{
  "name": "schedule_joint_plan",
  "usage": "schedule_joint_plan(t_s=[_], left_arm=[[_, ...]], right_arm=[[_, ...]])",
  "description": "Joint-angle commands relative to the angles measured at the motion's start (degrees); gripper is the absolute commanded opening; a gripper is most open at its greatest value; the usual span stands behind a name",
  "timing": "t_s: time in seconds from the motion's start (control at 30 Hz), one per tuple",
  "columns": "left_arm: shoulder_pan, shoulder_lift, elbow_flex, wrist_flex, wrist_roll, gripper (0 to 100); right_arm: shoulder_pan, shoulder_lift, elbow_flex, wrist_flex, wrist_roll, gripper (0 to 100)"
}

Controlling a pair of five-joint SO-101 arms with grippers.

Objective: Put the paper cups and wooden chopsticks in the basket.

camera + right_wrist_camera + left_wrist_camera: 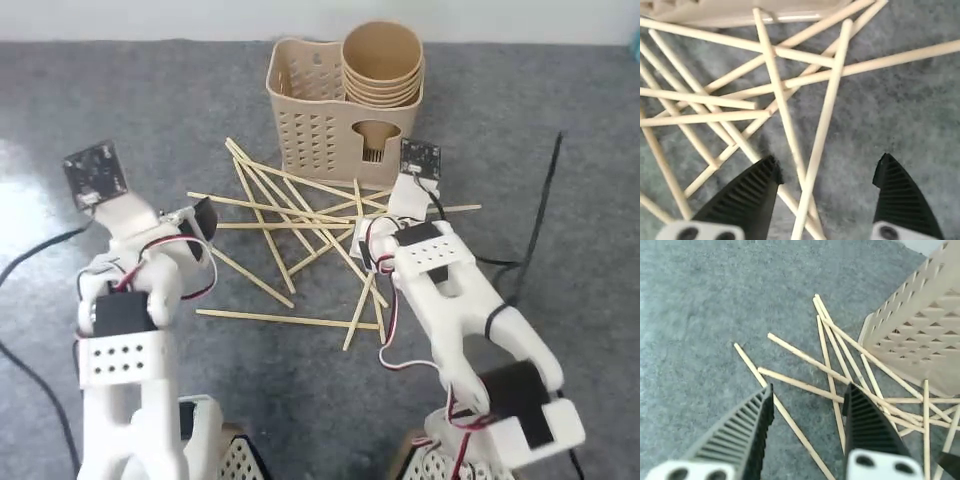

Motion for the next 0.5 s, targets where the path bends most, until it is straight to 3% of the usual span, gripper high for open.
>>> schedule_joint_plan(t_s=[0.0,0.13,0.33,0.47], left_arm=[[0.0,-1.7,0.0,-1.2,-0.4,21],[0.0,0.7,0.0,-2.9,-0.4,21],[0.0,3.0,-0.2,-3.3,-0.4,21],[0.0,3.2,-0.2,-3.3,-0.4,21]], right_arm=[[-0.5,1.1,-3.5,-1.7,-0.7,28.1],[-0.3,4.1,-5.5,-1.3,-0.7,27.5],[-0.1,4.8,-6.2,-1.3,-0.5,12.9],[0.0,4.9,-6.2,-1.2,-0.6,13.7]])
